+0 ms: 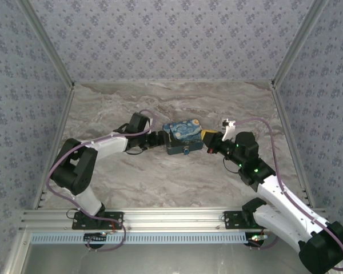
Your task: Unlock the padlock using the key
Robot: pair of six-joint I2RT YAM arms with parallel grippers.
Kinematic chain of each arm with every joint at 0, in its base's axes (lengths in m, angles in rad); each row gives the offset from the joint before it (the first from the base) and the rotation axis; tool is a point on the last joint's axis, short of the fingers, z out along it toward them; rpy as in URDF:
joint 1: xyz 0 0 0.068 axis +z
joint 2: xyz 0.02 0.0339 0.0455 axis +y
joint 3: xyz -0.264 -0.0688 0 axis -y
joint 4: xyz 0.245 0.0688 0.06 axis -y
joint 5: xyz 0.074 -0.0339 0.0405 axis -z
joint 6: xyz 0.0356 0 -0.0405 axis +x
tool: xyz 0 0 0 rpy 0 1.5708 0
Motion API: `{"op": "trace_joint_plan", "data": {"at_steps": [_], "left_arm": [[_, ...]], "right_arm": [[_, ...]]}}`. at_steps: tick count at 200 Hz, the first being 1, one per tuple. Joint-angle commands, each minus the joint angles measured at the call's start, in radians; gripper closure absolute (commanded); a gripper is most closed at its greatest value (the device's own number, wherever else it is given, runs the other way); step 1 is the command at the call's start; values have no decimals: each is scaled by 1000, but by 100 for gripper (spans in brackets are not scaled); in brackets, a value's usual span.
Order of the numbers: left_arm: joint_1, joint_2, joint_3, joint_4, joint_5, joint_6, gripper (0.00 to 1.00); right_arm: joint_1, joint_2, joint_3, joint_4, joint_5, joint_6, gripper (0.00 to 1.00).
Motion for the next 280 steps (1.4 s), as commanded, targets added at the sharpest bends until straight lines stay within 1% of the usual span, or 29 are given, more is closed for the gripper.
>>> {"op": "trace_joint_plan", "data": {"at_steps": [1, 30, 58, 81, 108, 147, 180, 198, 211, 227, 240, 260, 280], "left_arm": [[55, -3, -40, -100, -73, 51, 17], [108, 10, -21, -103, -63, 97, 18], [154, 46, 31, -100, -36, 133, 18], [172, 49, 61, -82, -15, 154, 17], [173, -27, 24, -4, -10, 180, 15], [166, -221, -146, 177, -6, 214, 12], [130, -375, -310, 320, -42, 256, 12], [75, -423, -390, 411, -53, 290, 11], [29, -440, -418, 426, -72, 301, 8], [-7, -427, -424, 423, -74, 287, 7], [-28, -397, -432, 455, -56, 270, 7], [-61, -325, -423, 486, -41, 253, 8], [-80, -237, -410, 527, -25, 236, 9]], "right_arm": [[-5, -9, 1, -8, 16, -7, 100], [-7, -9, 0, -12, 16, -7, 100], [-7, -8, -2, -13, 7, -6, 100], [-5, -3, -5, -12, -1, -1, 100], [-5, 32, -3, -8, -17, 6, 100], [-2, 188, 21, 57, -94, 34, 100], [14, 358, 96, 98, -134, 49, 100], [21, 446, 149, 106, -142, 55, 100], [23, 514, 184, 113, -147, 57, 100], [23, 590, 222, 130, -144, 54, 100], [20, 650, 252, 132, -143, 55, 100], [16, 736, 289, 142, -155, 56, 100], [11, 788, 320, 132, -159, 47, 100]]}}
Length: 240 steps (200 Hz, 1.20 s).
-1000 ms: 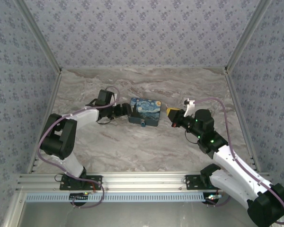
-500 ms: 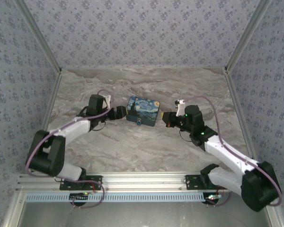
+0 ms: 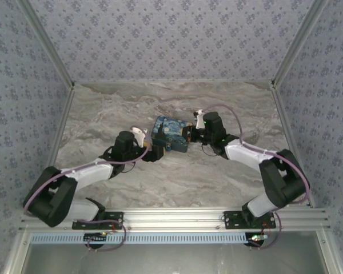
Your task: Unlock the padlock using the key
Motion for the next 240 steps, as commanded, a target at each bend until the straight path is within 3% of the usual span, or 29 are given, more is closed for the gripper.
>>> {"op": "trace_joint_plan", "data": {"at_steps": [1, 131, 240], "left_arm": [[-22, 84, 21, 85, 25, -19, 9], [-54, 339, 33, 389, 87, 19, 15], [-60, 462, 103, 421, 104, 15, 25]], "right_arm": [[-8, 51, 51, 5, -18, 1, 100], [-11, 115, 50, -196, 70, -60, 100], [-4, 86, 36, -204, 86, -66, 100]]}}
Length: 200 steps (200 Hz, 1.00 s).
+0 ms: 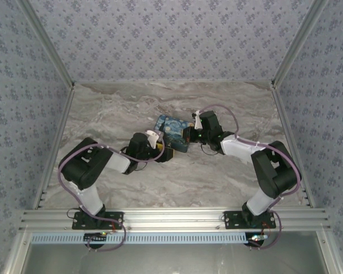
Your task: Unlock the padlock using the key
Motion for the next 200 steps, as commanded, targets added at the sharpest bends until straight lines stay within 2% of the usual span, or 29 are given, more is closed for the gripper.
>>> {"op": "trace_joint_plan", "data": {"at_steps": [1, 105, 166, 200], "left_arm": [[-11, 41, 36, 5, 34, 7, 25], [-21, 54, 113, -118, 96, 16, 47], [-23, 60, 137, -127, 11, -76, 50], [-22, 74, 160, -119, 6, -139, 51]], "right_arm": [[8, 4, -16, -111, 33, -23, 100], [7, 1, -8, -112, 32, -22, 100], [9, -5, -6, -110, 27, -20, 100], [9, -9, -6, -111, 25, -21, 100]]}}
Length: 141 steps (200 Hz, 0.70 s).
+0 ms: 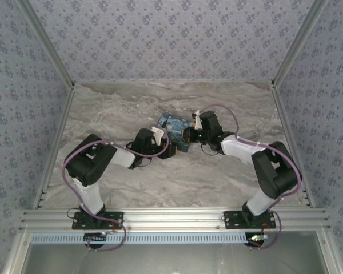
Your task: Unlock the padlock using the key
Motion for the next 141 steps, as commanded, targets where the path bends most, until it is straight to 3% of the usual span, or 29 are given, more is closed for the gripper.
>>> {"op": "trace_joint_plan", "data": {"at_steps": [1, 141], "left_arm": [[-5, 22, 42, 7, -11, -62, 51], [-6, 50, 94, -59, -52, -152, 67]], "right_arm": [[8, -3, -5, -100, 19, -19, 100], [11, -13, 0, -107, 18, -18, 100]]}}
